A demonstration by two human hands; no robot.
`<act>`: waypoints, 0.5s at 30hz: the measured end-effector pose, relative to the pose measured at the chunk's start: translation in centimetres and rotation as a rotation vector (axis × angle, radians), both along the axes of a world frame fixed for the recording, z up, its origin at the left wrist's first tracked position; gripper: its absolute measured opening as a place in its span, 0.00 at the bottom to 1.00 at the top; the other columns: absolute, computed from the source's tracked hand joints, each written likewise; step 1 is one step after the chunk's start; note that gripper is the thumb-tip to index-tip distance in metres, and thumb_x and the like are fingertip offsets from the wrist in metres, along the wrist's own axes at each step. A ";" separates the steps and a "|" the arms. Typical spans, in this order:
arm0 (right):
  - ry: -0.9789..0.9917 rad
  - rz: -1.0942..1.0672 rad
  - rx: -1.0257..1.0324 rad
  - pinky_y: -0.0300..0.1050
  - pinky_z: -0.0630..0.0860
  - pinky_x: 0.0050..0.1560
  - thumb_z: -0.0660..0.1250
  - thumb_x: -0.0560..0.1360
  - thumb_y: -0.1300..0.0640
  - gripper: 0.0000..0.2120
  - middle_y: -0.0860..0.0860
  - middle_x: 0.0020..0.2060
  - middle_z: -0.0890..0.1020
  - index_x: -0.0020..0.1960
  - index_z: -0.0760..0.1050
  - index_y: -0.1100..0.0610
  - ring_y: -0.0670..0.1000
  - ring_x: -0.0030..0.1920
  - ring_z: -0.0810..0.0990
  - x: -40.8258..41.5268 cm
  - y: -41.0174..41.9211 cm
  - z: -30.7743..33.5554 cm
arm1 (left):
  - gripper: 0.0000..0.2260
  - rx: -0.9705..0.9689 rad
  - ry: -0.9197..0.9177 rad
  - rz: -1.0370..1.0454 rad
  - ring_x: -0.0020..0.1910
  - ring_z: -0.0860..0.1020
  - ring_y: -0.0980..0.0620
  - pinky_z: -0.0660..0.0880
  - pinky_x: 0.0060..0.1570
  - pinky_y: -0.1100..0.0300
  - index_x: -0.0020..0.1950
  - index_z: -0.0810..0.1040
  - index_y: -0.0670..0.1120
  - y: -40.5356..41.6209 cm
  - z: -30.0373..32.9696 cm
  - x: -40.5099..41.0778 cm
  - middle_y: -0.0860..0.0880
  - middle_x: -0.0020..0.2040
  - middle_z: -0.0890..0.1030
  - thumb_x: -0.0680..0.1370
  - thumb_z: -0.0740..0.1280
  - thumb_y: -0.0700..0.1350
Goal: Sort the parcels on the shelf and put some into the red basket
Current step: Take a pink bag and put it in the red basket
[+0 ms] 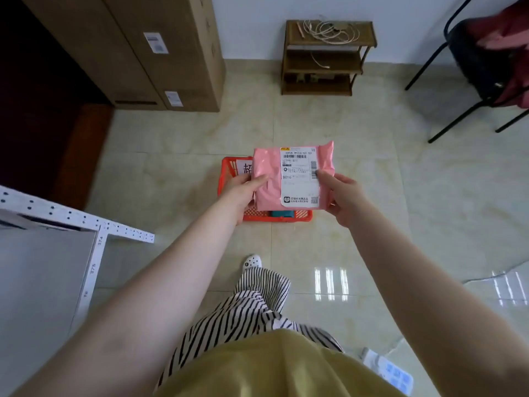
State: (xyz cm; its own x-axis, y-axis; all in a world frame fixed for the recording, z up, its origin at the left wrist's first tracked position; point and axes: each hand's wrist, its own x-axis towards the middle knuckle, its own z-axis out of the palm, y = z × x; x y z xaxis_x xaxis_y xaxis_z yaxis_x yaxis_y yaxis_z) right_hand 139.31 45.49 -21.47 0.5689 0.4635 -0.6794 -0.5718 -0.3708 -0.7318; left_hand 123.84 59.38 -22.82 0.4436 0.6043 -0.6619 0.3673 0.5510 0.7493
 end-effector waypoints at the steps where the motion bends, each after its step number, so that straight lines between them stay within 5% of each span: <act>1: 0.011 -0.010 -0.012 0.50 0.80 0.51 0.71 0.76 0.54 0.13 0.50 0.44 0.85 0.58 0.79 0.57 0.49 0.41 0.84 0.9 1.0 -0.5 | 0.02 -0.008 0.013 -0.002 0.39 0.77 0.56 0.70 0.39 0.61 0.45 0.79 0.50 1.1 -0.2 1.1 0.53 0.41 0.81 0.76 0.70 0.45; 5: 0.068 -0.123 0.047 0.39 0.79 0.31 0.71 0.76 0.55 0.14 0.53 0.44 0.85 0.59 0.77 0.59 0.46 0.34 0.85 4.6 5.4 -2.1 | 0.03 -0.018 0.023 0.004 0.41 0.80 0.50 0.75 0.46 0.57 0.47 0.79 0.49 6.0 -1.1 5.5 0.50 0.42 0.83 0.75 0.71 0.46; 8: 0.086 -0.187 0.060 0.40 0.80 0.32 0.72 0.75 0.55 0.19 0.58 0.49 0.85 0.62 0.76 0.64 0.49 0.37 0.86 7.3 8.1 -3.9 | 0.07 -0.018 0.060 -0.001 0.46 0.81 0.46 0.77 0.53 0.49 0.50 0.80 0.49 8.9 -2.3 8.7 0.48 0.45 0.84 0.74 0.73 0.48; 15: 0.234 -0.263 0.028 0.43 0.81 0.33 0.74 0.73 0.59 0.23 0.61 0.49 0.84 0.65 0.73 0.66 0.52 0.36 0.86 13.9 13.1 -10.8 | 0.09 -0.097 0.128 0.120 0.41 0.79 0.55 0.75 0.34 0.62 0.57 0.76 0.49 12.0 -7.8 15.1 0.52 0.45 0.81 0.77 0.69 0.47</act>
